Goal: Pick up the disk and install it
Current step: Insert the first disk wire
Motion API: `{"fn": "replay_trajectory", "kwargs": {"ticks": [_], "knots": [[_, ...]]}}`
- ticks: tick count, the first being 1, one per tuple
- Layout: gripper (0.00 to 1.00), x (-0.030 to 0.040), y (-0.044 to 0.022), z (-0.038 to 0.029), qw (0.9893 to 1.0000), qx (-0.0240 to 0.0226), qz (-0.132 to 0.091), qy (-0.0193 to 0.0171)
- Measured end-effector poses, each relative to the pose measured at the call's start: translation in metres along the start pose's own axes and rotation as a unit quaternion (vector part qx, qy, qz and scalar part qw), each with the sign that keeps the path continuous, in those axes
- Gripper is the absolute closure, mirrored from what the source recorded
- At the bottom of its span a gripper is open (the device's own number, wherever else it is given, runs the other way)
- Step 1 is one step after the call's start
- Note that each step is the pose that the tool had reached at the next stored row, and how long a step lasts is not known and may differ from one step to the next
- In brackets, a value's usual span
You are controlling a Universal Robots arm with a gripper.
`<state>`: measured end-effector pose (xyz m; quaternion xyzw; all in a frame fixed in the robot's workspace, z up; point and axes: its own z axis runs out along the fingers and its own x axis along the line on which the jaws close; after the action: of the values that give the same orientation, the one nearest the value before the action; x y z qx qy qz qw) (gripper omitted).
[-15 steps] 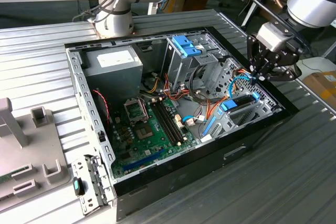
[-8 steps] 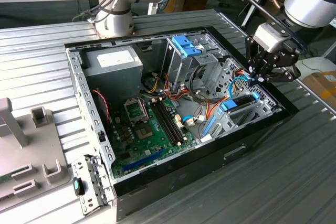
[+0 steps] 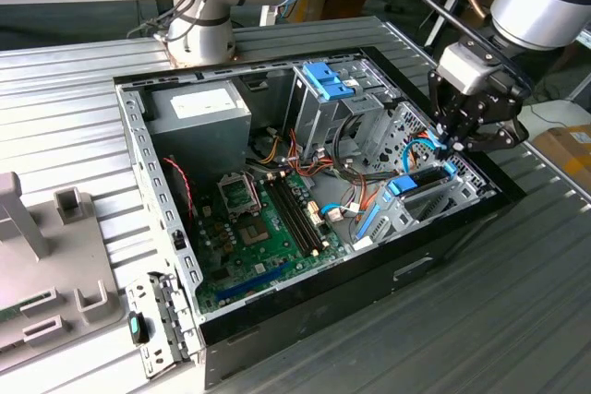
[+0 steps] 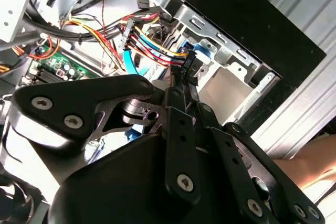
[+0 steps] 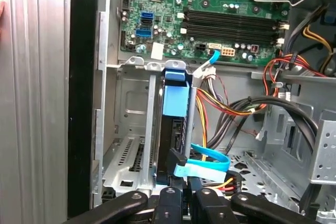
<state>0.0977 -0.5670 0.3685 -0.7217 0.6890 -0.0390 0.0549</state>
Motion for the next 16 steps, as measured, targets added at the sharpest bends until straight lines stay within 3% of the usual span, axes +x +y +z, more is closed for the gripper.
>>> {"fn": "replay_trajectory", "kwargs": {"ticks": [5,8,11,16], "knots": [[0.84,0.0,0.0003,0.0002,0.9999,0.0003,0.016,0.0022],[0.84,-0.0004,0.0093,-0.001,0.9999,0.0006,0.016,0.0023],[0.84,-0.0005,0.0134,-0.0013,0.9999,0.0007,0.017,0.0019],[0.84,-0.0002,0.0141,0.0027,0.9998,0.0008,0.021,-0.0005]]}}
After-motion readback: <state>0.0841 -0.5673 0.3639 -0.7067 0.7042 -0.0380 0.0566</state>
